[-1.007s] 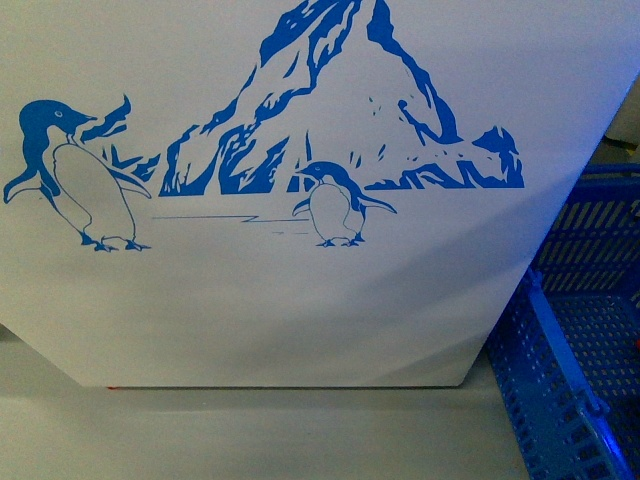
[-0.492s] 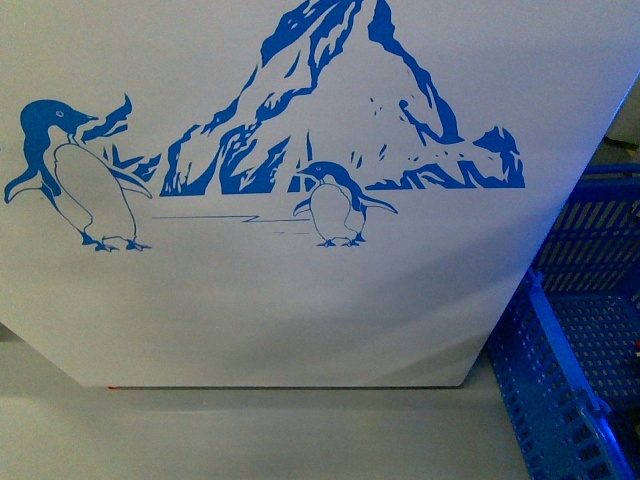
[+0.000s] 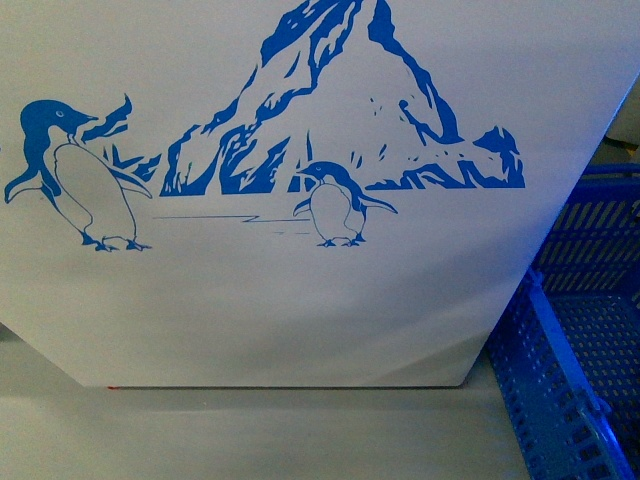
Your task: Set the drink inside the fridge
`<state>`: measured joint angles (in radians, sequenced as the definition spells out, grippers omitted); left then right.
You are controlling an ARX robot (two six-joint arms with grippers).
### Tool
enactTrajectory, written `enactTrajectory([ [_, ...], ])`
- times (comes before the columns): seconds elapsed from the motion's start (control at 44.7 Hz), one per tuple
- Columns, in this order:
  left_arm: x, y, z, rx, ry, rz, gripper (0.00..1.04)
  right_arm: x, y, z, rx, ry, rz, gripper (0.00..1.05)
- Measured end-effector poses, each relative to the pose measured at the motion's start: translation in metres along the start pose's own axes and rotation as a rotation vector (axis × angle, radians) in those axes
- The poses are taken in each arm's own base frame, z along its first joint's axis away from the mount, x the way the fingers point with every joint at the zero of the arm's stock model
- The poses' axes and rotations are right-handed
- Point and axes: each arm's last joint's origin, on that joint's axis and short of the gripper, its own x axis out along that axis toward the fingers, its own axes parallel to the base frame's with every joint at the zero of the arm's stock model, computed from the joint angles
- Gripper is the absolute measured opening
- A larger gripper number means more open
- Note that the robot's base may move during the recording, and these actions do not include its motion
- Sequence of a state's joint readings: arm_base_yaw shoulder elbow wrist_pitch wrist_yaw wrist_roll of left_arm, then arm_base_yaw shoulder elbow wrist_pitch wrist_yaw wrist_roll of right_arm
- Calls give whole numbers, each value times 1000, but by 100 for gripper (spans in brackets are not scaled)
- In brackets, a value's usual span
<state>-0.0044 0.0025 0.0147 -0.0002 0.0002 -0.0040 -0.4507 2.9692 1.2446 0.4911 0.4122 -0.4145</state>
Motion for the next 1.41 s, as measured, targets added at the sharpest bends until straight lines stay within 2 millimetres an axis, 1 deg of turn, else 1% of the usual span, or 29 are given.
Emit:
enactTrajectory([
  [0.045,0,0,0,0,0,0,97,0,0,-1,1,0,-1,62],
  [0.134,0,0,0,0,0,0,97,-2,1,-1,2,-9,7,50],
  [0.201,0,0,0,0,0,0,97,-6,2,-1,-1,-26,9,45],
  [0.291,0,0,0,0,0,0,97,-14,3,-3,-12,-36,34,41],
  [0.425,0,0,0,0,0,0,97,-41,6,1,-35,-83,90,40],
  [0.559,0,0,0,0,0,0,97,-100,-1,27,-28,-229,180,40],
  [0.582,0,0,0,0,0,0,97,-106,-2,29,-24,-243,186,40],
  [0.627,0,0,0,0,0,0,97,-129,-7,39,-15,-299,215,40],
  [0.649,0,0,0,0,0,0,97,-149,-12,46,-4,-342,238,40],
  [0.671,0,0,0,0,0,0,97,-155,-14,48,0,-357,246,40],
  [0.694,0,0,0,0,0,0,97,-168,-18,51,5,-387,262,40],
  [0.716,0,0,0,0,0,0,97,-175,-20,53,10,-400,265,40],
  [0.739,0,0,0,0,0,0,97,-189,-24,55,20,-428,288,40],
  [0.761,0,0,0,0,0,0,97,-195,-26,56,24,-441,296,40],
  [0.806,0,0,0,0,0,0,97,-222,-35,57,38,-490,327,40],
  [0.828,0,0,0,0,0,0,97,-241,-42,56,48,-526,347,40],
  [0.918,0,0,0,0,0,0,97,-290,-64,46,95,-604,402,40],
  [1.007,0,0,0,0,0,0,97,-334,-85,29,160,-677,441,40],
  [1.029,0,0,0,0,0,0,97,-344,-90,24,179,-694,449,40],
  [1.052,0,0,0,0,0,0,97,-360,-97,15,200,-724,460,40],
  [1.119,0,0,0,0,0,0,97,-389,-109,-4,242,-789,470,40],
  [1.141,0,0,0,0,0,0,97,-402,-114,-14,257,-825,471,40],
  [1.208,0,0,0,0,0,0,97,-424,-121,-34,286,-897,474,40],
  [1.253,0,0,0,0,0,0,97,-440,-126,-52,303,-949,470,40],
  [1.276,0,0,0,0,0,0,97,-445,-127,-59,309,-968,470,40],
  [1.32,0,0,0,0,0,0,97,-450,-127,-66,314,-986,472,40],
  [1.365,0,0,0,0,0,0,97,-460,-129,-82,326,-1026,477,40],
  [1.41,0,0,0,0,0,0,97,-467,-130,-93,339,-1060,470,40],
])
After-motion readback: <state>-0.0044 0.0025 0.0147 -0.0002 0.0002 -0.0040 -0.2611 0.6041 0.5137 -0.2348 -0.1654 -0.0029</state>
